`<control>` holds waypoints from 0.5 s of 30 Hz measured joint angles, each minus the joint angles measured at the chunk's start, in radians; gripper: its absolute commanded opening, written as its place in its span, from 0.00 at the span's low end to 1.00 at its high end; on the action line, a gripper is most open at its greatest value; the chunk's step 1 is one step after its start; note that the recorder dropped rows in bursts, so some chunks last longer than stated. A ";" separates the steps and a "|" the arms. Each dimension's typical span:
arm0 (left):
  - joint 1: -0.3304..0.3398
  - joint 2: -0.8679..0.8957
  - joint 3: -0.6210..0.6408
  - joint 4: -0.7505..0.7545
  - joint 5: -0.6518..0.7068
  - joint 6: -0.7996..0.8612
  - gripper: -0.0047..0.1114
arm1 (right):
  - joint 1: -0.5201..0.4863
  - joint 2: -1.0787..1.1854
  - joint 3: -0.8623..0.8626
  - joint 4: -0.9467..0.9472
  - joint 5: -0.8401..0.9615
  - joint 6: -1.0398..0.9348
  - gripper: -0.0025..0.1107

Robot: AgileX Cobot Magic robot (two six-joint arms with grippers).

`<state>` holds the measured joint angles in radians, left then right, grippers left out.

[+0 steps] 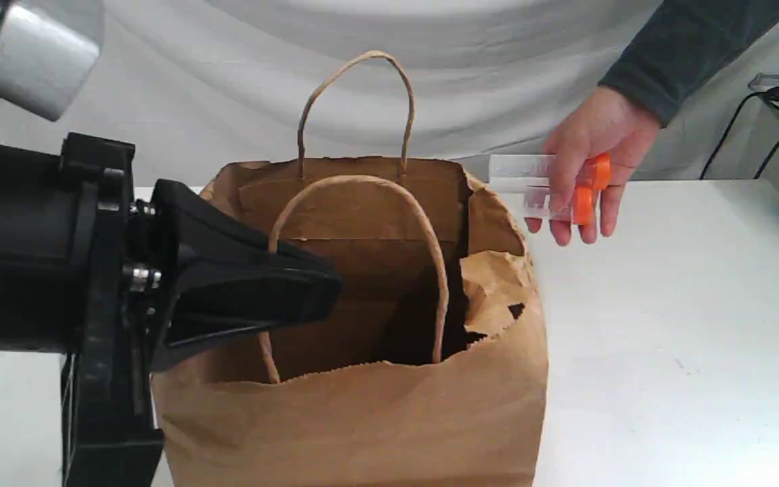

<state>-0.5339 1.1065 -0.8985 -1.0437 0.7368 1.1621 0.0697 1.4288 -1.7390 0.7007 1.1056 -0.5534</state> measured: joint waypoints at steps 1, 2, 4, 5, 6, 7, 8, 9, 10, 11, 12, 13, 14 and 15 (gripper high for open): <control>0.000 0.000 0.000 0.000 0.000 0.000 0.04 | 0.019 0.023 -0.006 0.000 0.004 -0.018 0.02; 0.000 0.000 0.000 0.000 0.000 0.000 0.04 | 0.044 0.045 -0.010 0.000 0.007 -0.038 0.02; 0.000 0.000 0.000 0.000 0.000 0.000 0.04 | 0.095 0.085 -0.014 -0.022 0.007 -0.066 0.02; 0.000 0.000 0.000 0.000 -0.002 0.000 0.04 | 0.118 0.100 -0.014 -0.042 0.005 -0.073 0.02; 0.000 0.000 0.000 0.000 -0.003 0.000 0.04 | 0.141 0.119 -0.014 -0.067 0.003 -0.079 0.02; 0.000 0.000 0.000 0.000 -0.003 0.000 0.04 | 0.161 0.137 -0.014 -0.094 0.003 -0.082 0.02; 0.000 0.000 0.000 0.000 -0.003 0.000 0.04 | 0.179 0.154 -0.014 -0.124 0.003 -0.084 0.02; 0.000 0.000 0.000 0.000 -0.003 0.000 0.04 | 0.192 0.167 -0.014 -0.149 0.003 -0.087 0.02; 0.000 0.000 0.000 0.000 -0.003 0.000 0.04 | 0.204 0.180 -0.014 -0.172 0.003 -0.087 0.02; 0.000 0.000 0.000 0.000 -0.003 0.000 0.04 | 0.220 0.196 -0.014 -0.207 0.003 -0.090 0.02; 0.000 0.000 0.000 0.000 -0.003 0.000 0.04 | 0.229 0.206 -0.014 -0.222 0.003 -0.090 0.02; 0.000 0.000 0.000 0.000 -0.003 0.000 0.04 | 0.238 0.216 -0.014 -0.237 0.003 -0.092 0.02; 0.000 0.000 0.000 0.000 -0.003 0.000 0.04 | 0.246 0.224 -0.014 -0.246 0.003 -0.092 0.03; 0.000 0.000 0.000 0.000 -0.003 0.000 0.04 | 0.253 0.232 -0.014 -0.248 0.003 -0.092 0.05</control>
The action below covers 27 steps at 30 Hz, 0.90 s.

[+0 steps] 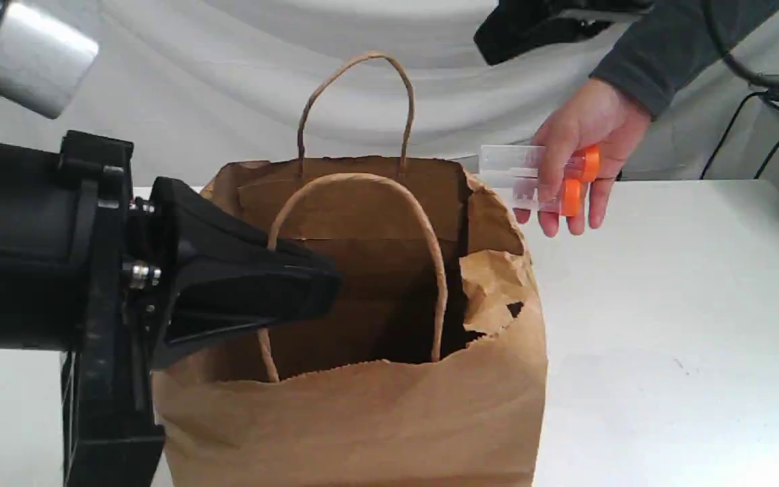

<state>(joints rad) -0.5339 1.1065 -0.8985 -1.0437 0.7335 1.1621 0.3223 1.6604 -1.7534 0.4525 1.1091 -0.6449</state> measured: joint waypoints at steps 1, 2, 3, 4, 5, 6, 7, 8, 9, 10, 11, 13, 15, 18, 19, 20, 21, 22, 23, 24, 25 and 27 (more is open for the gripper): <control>0.000 0.000 0.000 0.000 0.000 0.000 0.04 | 0.007 0.004 0.000 -0.003 0.002 0.000 0.08; 0.000 0.000 0.000 0.000 0.000 0.000 0.04 | 0.013 0.012 0.000 -0.004 0.009 0.000 0.12; 0.000 0.000 0.000 0.000 0.000 0.000 0.04 | 0.019 0.017 0.000 -0.013 0.016 -0.002 0.17; 0.000 0.000 0.000 0.000 0.000 0.000 0.04 | 0.021 0.022 0.000 -0.018 0.021 -0.002 0.22; 0.000 0.000 0.000 0.000 0.000 0.000 0.04 | 0.026 0.028 0.000 -0.023 0.030 -0.002 0.28; 0.000 0.000 0.000 0.000 0.000 0.000 0.04 | 0.030 0.036 0.000 -0.023 0.038 -0.002 0.34; 0.000 0.000 0.000 0.000 0.000 0.000 0.04 | 0.032 0.041 0.000 -0.028 0.045 -0.002 0.39; 0.000 0.000 0.000 0.000 0.000 0.000 0.04 | 0.036 0.047 0.000 -0.033 0.050 -0.004 0.43; 0.000 0.000 0.000 0.000 0.000 0.000 0.04 | 0.036 0.054 0.000 -0.035 0.054 -0.004 0.46; 0.000 0.000 0.000 0.000 0.000 0.000 0.04 | 0.038 0.058 0.000 -0.041 0.059 -0.004 0.48; 0.000 0.000 0.000 0.000 0.000 0.000 0.04 | 0.041 0.061 0.000 -0.043 0.060 -0.004 0.50; 0.000 0.000 0.000 0.000 0.000 0.000 0.04 | 0.053 0.064 0.000 -0.043 0.061 -0.004 0.50; 0.000 0.000 0.000 0.000 0.000 0.000 0.04 | 0.068 0.067 0.000 -0.044 0.063 -0.004 0.50; 0.000 0.000 0.000 0.000 0.000 0.000 0.04 | 0.088 0.076 0.000 -0.052 0.063 -0.010 0.50; 0.000 0.000 0.000 0.000 0.000 0.000 0.04 | 0.096 0.081 0.000 -0.059 0.063 -0.010 0.50; 0.000 0.000 0.000 0.000 0.000 0.000 0.04 | 0.101 0.088 0.000 -0.069 0.066 -0.010 0.50; 0.000 0.000 0.000 0.000 0.000 0.000 0.04 | 0.107 0.096 0.000 -0.083 0.066 -0.012 0.50; 0.000 0.000 0.000 0.000 0.000 0.000 0.04 | 0.109 0.105 0.000 -0.094 0.066 -0.012 0.50; 0.000 0.000 0.000 0.000 0.000 0.000 0.04 | 0.114 0.117 0.000 -0.105 0.066 -0.014 0.50; 0.000 0.000 0.000 0.000 0.000 0.000 0.04 | 0.116 0.126 0.000 -0.111 0.066 -0.014 0.50; 0.000 0.000 0.000 0.000 0.000 0.000 0.04 | 0.116 0.134 0.000 -0.115 0.066 -0.014 0.50; 0.000 0.000 0.000 0.000 0.000 0.000 0.04 | 0.116 0.149 0.000 -0.122 0.053 -0.014 0.50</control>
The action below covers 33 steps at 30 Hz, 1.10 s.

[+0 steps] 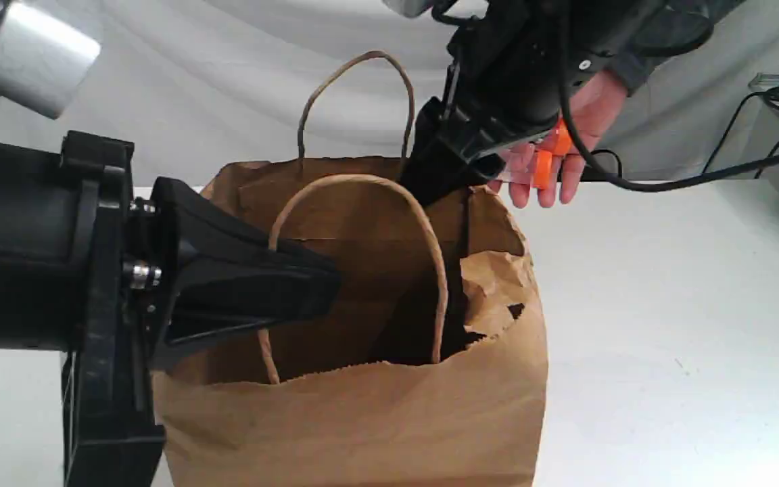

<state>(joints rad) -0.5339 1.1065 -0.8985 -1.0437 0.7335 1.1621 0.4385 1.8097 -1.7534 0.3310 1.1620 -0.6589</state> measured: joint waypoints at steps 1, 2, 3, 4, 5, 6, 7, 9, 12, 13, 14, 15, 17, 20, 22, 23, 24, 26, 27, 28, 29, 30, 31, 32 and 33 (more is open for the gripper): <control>0.000 0.000 0.000 0.000 0.000 0.000 0.04 | 0.000 0.006 0.000 -0.002 -0.008 0.000 0.50; 0.000 0.000 0.000 0.000 0.000 0.000 0.04 | 0.000 0.010 0.000 -0.004 -0.022 0.000 0.50; 0.000 0.000 0.000 0.000 0.000 0.000 0.04 | 0.000 0.015 0.000 -0.006 -0.034 0.000 0.50; 0.000 0.000 0.000 0.000 0.000 0.000 0.04 | 0.000 0.020 0.000 -0.006 -0.043 0.000 0.50; 0.000 0.000 0.000 0.000 0.000 0.000 0.04 | 0.000 0.024 0.000 -0.006 -0.056 0.000 0.49; 0.000 0.000 0.000 0.000 0.000 0.000 0.04 | 0.000 0.028 0.000 -0.006 -0.063 0.000 0.47; 0.000 0.000 0.000 0.000 0.000 0.000 0.04 | 0.000 0.031 0.000 -0.008 -0.066 0.000 0.44; 0.000 0.000 0.000 0.000 0.000 0.000 0.04 | 0.000 0.035 0.000 -0.008 -0.068 0.000 0.33; 0.000 0.000 0.000 0.000 0.000 0.000 0.04 | 0.000 0.037 0.000 -0.008 -0.070 0.000 0.11; 0.000 0.000 0.000 0.000 0.000 0.000 0.04 | 0.000 0.037 0.000 -0.008 -0.070 0.000 0.06; 0.000 0.000 0.000 0.000 0.000 0.000 0.04 | 0.000 0.037 0.000 -0.008 -0.070 0.000 0.02; 0.000 0.000 0.000 0.000 0.000 0.000 0.04 | 0.000 0.037 0.000 -0.008 -0.070 0.000 0.02; 0.000 0.000 0.000 0.000 0.000 0.000 0.04 | 0.000 0.037 0.000 -0.008 -0.070 0.000 0.02; 0.000 0.000 0.000 0.000 0.000 0.000 0.04 | 0.000 0.037 0.000 -0.008 -0.070 0.007 0.02; 0.000 0.000 0.000 0.000 0.000 0.000 0.04 | 0.000 0.037 0.000 -0.006 -0.070 0.029 0.02; 0.000 0.000 0.000 0.000 0.000 0.000 0.04 | 0.000 0.037 0.000 -0.004 -0.070 0.047 0.02; 0.000 0.000 0.000 0.000 0.000 0.000 0.04 | 0.000 0.037 0.000 -0.001 -0.070 0.059 0.02; 0.000 0.000 0.000 -0.002 0.000 0.000 0.04 | -0.002 0.037 0.000 0.011 -0.070 0.083 0.02; 0.000 0.000 -0.005 -0.002 0.000 0.000 0.04 | -0.007 0.037 0.000 0.027 -0.070 0.093 0.02; 0.000 0.000 -0.008 -0.002 0.000 0.000 0.04 | -0.012 0.037 0.000 0.045 -0.070 0.099 0.02; 0.000 0.000 -0.020 -0.002 0.002 -0.003 0.04 | -0.022 0.037 0.000 0.073 -0.070 0.103 0.02; 0.000 0.000 -0.031 -0.002 0.002 -0.008 0.04 | -0.040 0.037 0.000 0.113 -0.070 0.107 0.02; 0.000 0.000 -0.046 -0.002 0.002 -0.015 0.04 | -0.055 0.037 0.000 0.143 -0.070 0.109 0.02; 0.000 0.000 -0.061 -0.004 0.003 -0.021 0.04 | -0.075 0.037 0.000 0.184 -0.072 0.109 0.02; 0.000 0.000 -0.074 -0.004 0.003 -0.023 0.04 | -0.099 0.042 0.000 0.228 -0.074 0.119 0.02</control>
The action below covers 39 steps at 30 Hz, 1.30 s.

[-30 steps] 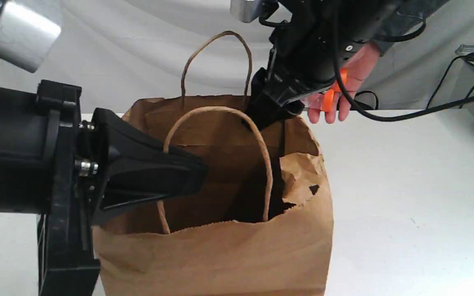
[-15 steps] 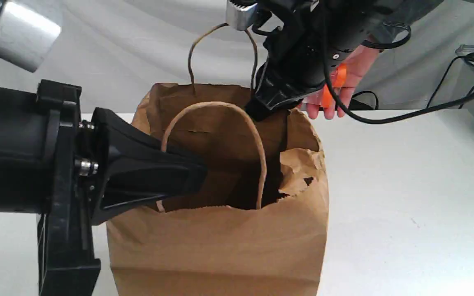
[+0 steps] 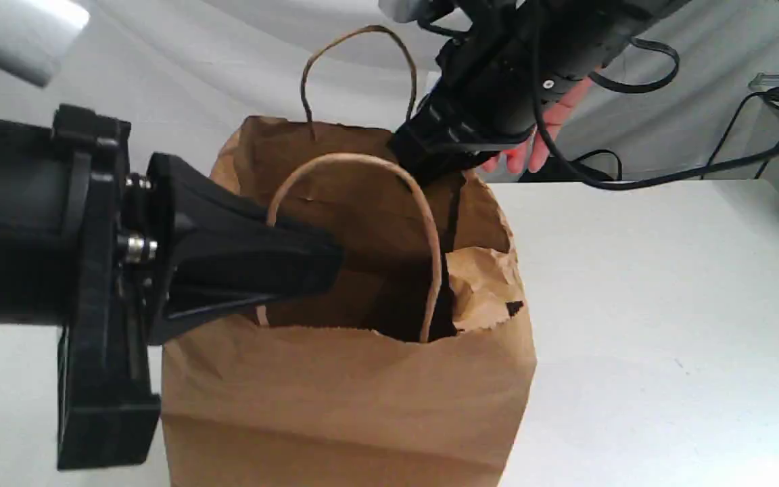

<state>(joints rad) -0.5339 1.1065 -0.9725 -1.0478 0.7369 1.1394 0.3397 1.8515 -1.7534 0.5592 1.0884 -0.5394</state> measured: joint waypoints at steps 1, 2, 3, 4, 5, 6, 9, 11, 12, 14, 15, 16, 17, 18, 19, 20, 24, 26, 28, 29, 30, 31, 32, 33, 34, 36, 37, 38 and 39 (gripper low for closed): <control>0.000 0.000 -0.016 0.000 0.000 -0.003 0.04 | -0.025 0.004 0.000 0.051 0.000 0.009 0.02; 0.000 0.000 -0.031 0.000 0.000 -0.009 0.04 | -0.049 0.012 0.000 0.102 0.000 0.023 0.02; 0.000 0.000 -0.046 0.000 0.000 -0.015 0.04 | -0.073 0.023 0.000 0.151 0.002 0.034 0.02; 0.000 0.000 -0.061 0.000 0.000 -0.022 0.04 | -0.090 0.034 0.000 0.191 0.010 0.046 0.02; 0.000 0.000 -0.073 -0.004 0.000 -0.022 0.04 | -0.109 0.050 0.000 0.235 0.026 0.055 0.02; 0.000 0.000 -0.082 -0.013 0.000 -0.024 0.04 | -0.126 0.068 0.000 0.275 0.047 0.064 0.02; 0.000 0.000 -0.103 -0.039 -0.002 -0.026 0.04 | -0.153 0.128 0.000 0.350 0.109 0.095 0.02; 0.000 0.000 -0.107 -0.046 -0.009 -0.028 0.04 | -0.155 0.165 0.000 0.374 0.129 0.117 0.02; 0.000 0.000 -0.107 -0.047 -0.012 -0.028 0.04 | -0.155 0.186 0.000 0.382 0.134 0.123 0.02; 0.000 0.000 -0.107 -0.047 -0.013 -0.028 0.04 | -0.155 0.208 0.000 0.394 0.141 0.132 0.02; 0.000 0.000 -0.107 -0.047 -0.013 -0.028 0.04 | -0.155 0.218 0.000 0.405 0.144 0.137 0.02; 0.000 0.000 -0.107 -0.047 -0.013 -0.028 0.04 | -0.155 0.222 0.000 0.412 0.146 0.139 0.02; 0.000 0.000 -0.107 -0.047 -0.013 -0.028 0.04 | -0.155 0.225 0.000 0.418 0.146 0.139 0.02; 0.000 0.000 -0.107 -0.047 -0.014 -0.028 0.04 | -0.155 0.226 0.000 0.426 0.146 0.141 0.02; 0.000 0.000 -0.107 -0.047 -0.016 -0.028 0.04 | -0.155 0.226 0.000 0.431 0.146 0.141 0.02; 0.000 0.000 -0.107 -0.047 -0.017 -0.028 0.04 | -0.155 0.226 0.000 0.431 0.146 0.141 0.02; 0.000 0.000 -0.107 -0.047 -0.021 -0.028 0.04 | -0.155 0.226 0.000 0.434 0.147 0.141 0.02; 0.000 0.000 -0.107 -0.047 -0.021 -0.028 0.04 | -0.155 0.226 0.000 0.434 0.147 0.141 0.02; 0.000 0.000 -0.107 -0.047 -0.021 -0.028 0.04 | -0.155 0.226 0.000 0.435 0.147 0.139 0.02; 0.000 0.000 -0.107 -0.047 -0.021 -0.028 0.04 | -0.155 0.226 0.000 0.435 0.147 0.137 0.02; 0.000 0.000 -0.107 -0.047 -0.021 -0.028 0.04 | -0.155 0.226 0.000 0.435 0.147 0.137 0.02; 0.000 0.000 -0.107 -0.047 -0.021 -0.028 0.04 | -0.155 0.226 0.000 0.435 0.147 0.135 0.02; 0.000 0.000 -0.107 -0.047 -0.021 -0.028 0.04 | -0.155 0.226 0.000 0.435 0.147 0.135 0.02; 0.000 0.000 -0.107 -0.047 -0.021 -0.028 0.04 | -0.155 0.226 0.000 0.435 0.147 0.131 0.02; 0.000 0.000 -0.107 -0.047 -0.021 -0.028 0.04 | -0.155 0.226 0.000 0.435 0.147 0.132 0.02; 0.000 0.000 -0.107 -0.047 -0.021 -0.028 0.04 | -0.155 0.226 0.000 0.435 0.147 0.132 0.02; 0.000 0.000 -0.107 -0.047 -0.021 -0.028 0.04 | -0.155 0.226 0.000 0.435 0.147 0.132 0.02; 0.000 0.000 -0.107 -0.047 -0.021 -0.028 0.04 | -0.155 0.226 0.000 0.435 0.147 0.129 0.02; 0.000 0.000 -0.107 -0.047 -0.021 -0.028 0.04 | -0.155 0.226 0.000 0.435 0.147 0.127 0.02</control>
<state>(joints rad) -0.5339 1.1065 -1.0794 -1.0951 0.7160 1.1115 0.1846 2.0779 -1.7534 0.9942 1.2356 -0.4124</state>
